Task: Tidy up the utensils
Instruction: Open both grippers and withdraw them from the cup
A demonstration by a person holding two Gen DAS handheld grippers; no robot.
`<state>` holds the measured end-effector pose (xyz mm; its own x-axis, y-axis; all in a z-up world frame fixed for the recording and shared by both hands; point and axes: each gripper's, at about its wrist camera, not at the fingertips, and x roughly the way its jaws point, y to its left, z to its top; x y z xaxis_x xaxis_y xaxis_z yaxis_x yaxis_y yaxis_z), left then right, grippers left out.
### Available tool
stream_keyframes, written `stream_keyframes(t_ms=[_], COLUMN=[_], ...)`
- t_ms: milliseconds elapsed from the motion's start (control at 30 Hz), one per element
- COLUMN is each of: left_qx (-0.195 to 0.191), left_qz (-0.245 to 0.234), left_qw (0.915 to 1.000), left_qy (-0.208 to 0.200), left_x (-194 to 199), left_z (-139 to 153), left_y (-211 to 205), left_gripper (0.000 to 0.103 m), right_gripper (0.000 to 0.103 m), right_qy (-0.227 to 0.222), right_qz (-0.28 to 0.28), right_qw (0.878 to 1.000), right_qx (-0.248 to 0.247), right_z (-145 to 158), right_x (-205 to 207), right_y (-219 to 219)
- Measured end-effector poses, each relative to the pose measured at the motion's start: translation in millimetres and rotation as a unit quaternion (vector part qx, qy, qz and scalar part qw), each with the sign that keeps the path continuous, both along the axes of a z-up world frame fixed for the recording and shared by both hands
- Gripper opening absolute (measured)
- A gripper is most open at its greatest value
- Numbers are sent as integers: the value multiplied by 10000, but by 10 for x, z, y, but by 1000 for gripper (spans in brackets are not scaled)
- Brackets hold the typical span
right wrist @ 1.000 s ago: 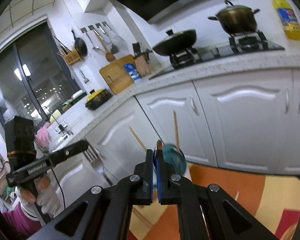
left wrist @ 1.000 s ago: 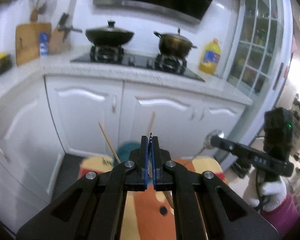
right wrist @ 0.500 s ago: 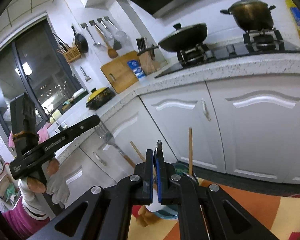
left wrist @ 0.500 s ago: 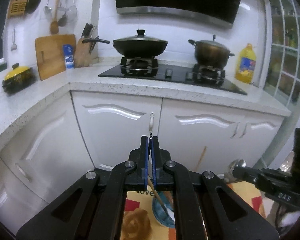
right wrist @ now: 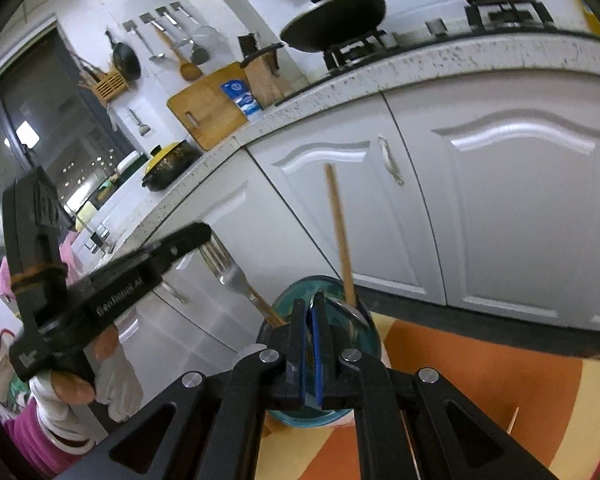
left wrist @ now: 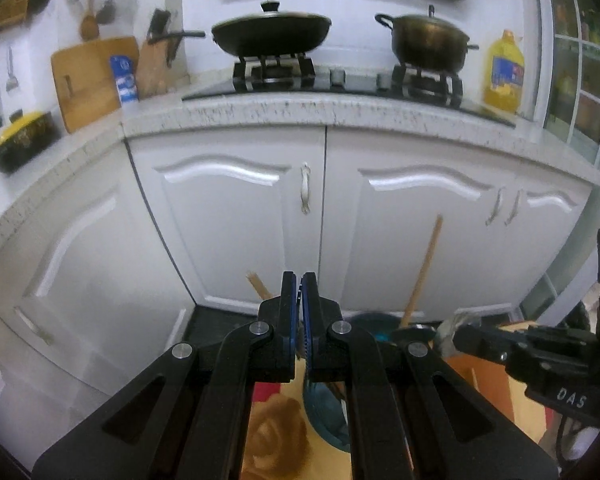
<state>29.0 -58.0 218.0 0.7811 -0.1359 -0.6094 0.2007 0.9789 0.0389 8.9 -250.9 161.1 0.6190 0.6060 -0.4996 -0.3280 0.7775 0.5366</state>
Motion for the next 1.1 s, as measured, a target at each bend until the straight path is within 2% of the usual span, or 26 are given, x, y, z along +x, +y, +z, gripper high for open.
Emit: stream_keyframes(t_ms=[167,233,267,300,367,567,1100], left_qx=[-322,-436,-484,-567,-611,-560,-301], left_qz=[-12,20,23,-1,-22,-5,106], left_qw=[9993,9989,9986,9982,9979,9984,9995], left_qy=[172,190,192,197,202,119,-1], left_x=[-1,-20,-41,-75,-136,-380,-938], left_z=[36,78,101,125,156,218,77], left_y=[40,71,82,99,112,143,63], left_gripper=[5,18,30,36,40,44,45], right_gripper=[6,10,16,25,27,27,30], right_qy=[161,164,169,173,176,214,231], right_qz=[-154,-179,-195,-214,-243,-303,-463], right_qw=[9998,9997,9997,9996,9995,9993,9984], right_qx=[-10,3,14,21,26,-19,-238], right_z=[-15,-12,-17,-20,-21,-15,18], right_x=[-9,-44,-74,-92,-129,-289,-703], right_y=[-98,-122,-144,-156,-167,-194,-213])
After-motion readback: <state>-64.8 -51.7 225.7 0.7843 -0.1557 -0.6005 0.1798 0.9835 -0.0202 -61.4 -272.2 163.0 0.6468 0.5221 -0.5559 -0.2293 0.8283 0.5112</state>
